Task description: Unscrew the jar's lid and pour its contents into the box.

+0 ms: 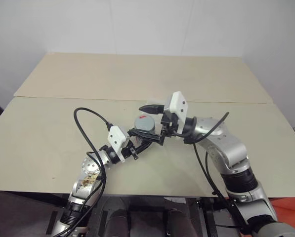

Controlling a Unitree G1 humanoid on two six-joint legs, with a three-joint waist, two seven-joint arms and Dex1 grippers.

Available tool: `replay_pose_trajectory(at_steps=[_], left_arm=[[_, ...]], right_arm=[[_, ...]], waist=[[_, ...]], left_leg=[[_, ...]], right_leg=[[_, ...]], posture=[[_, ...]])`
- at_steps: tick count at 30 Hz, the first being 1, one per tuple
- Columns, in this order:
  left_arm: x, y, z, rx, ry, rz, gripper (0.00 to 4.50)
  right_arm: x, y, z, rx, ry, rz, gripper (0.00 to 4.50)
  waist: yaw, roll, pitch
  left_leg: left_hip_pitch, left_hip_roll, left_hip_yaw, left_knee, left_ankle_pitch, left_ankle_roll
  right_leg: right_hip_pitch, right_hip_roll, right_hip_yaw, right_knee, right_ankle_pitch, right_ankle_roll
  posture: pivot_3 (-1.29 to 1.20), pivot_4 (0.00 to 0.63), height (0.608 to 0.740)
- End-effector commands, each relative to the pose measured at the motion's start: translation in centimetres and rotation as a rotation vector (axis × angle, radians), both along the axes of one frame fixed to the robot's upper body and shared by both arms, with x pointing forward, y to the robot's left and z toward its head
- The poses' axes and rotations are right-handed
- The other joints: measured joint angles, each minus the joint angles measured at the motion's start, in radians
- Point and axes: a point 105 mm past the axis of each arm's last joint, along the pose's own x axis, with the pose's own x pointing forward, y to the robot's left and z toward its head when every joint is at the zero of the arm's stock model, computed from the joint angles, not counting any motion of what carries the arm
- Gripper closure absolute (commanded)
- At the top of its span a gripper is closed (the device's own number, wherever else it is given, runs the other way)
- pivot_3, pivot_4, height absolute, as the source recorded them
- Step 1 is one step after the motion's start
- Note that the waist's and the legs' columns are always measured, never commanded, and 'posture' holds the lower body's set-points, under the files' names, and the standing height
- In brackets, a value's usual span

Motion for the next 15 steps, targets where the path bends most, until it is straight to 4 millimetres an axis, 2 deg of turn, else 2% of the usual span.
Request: replay_pose_trajectory(at_steps=[1, 11, 15], left_arm=[[-0.4, -0.2, 1.3, -0.014, -0.066, -0.012, 2.33], [-0.3, 0.2, 1.2, -0.009, -0.065, -0.013, 2.33], [-0.3, 0.2, 1.2, -0.012, -0.064, -0.01, 2.33]], right_arm=[[0.4, -1.5, 1.6, 0.015, -0.072, -0.046, 0.07], [0.4, -3.9, 1.1, -0.014, -0.083, -0.099, 0.07], [-0.4, -4.2, 1.5, -0.002, -0.083, -0.056, 0.07]], waist=[[0.0, 0.0, 0.0], [0.0, 0.0, 0.0], [0.0, 0.0, 0.0]], left_leg=[[0.0, 0.0, 0.0, 0.0, 0.0, 0.0], [0.0, 0.0, 0.0, 0.0, 0.0, 0.0], [0.0, 0.0, 0.0, 0.0, 0.0, 0.0]], right_leg=[[0.0, 0.0, 0.0, 0.0, 0.0, 0.0], [0.0, 0.0, 0.0, 0.0, 0.0, 0.0], [0.0, 0.0, 0.0, 0.0, 0.0, 0.0]], posture=[[0.0, 0.15, 0.74], [0.0, 0.15, 0.74], [0.0, 0.15, 0.74]])
